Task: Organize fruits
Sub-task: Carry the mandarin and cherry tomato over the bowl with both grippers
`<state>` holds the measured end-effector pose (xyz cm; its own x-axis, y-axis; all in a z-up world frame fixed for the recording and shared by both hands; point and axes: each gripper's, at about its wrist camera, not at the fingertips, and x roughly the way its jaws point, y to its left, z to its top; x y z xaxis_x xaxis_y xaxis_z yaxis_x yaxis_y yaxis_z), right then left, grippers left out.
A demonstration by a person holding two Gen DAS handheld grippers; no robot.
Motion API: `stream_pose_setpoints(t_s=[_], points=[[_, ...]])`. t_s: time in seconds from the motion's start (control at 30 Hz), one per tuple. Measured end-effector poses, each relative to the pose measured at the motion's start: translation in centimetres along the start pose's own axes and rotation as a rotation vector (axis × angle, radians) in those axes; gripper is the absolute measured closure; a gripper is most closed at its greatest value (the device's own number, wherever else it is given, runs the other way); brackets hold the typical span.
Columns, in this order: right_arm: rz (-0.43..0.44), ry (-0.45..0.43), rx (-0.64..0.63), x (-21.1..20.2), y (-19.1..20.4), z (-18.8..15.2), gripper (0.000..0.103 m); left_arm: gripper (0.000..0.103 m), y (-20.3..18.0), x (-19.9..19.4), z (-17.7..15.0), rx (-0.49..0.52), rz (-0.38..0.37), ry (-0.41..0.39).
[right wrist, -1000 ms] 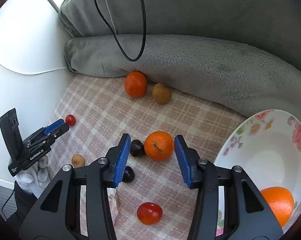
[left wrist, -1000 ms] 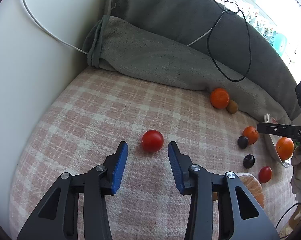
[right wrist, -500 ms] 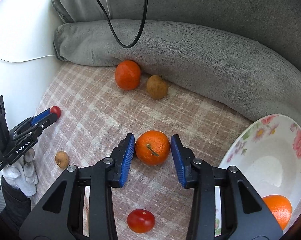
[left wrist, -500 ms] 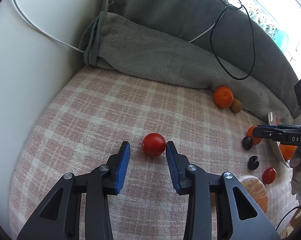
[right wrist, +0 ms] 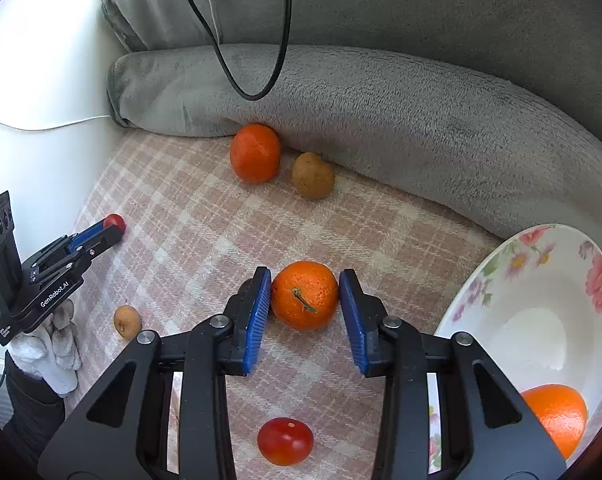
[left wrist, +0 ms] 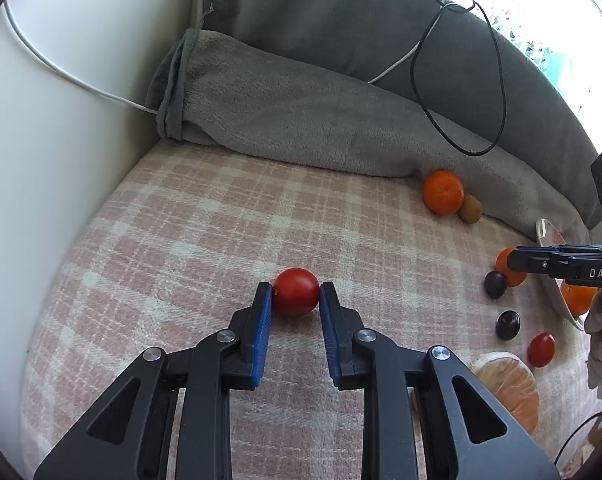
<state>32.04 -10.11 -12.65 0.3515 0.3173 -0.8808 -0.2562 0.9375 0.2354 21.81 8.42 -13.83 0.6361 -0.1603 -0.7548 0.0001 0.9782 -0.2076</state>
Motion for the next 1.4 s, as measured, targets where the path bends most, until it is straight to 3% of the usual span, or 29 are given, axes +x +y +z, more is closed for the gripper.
stream_pose_setpoints(t_s=[0.5,0.93,1.4], points=[[0.011,-0.088,-0.001,-4.2,-0.5,-1.1,0.066,0.081,-2.4,-3.8,-0.5,0.032,-0.062,-0.058],[-0.029,-0.174,0.071,-9.1,-4.9,-2.7,0.066,0.081,-9.1,-5.0,0.1,0.103,-0.19,-0.083],[-0.067,-0.219,0.178,-11.6,-10.9,-4.1,0.066,0.081,-17.7,-4.0,-0.9,0.208,-0.319,-0.035]])
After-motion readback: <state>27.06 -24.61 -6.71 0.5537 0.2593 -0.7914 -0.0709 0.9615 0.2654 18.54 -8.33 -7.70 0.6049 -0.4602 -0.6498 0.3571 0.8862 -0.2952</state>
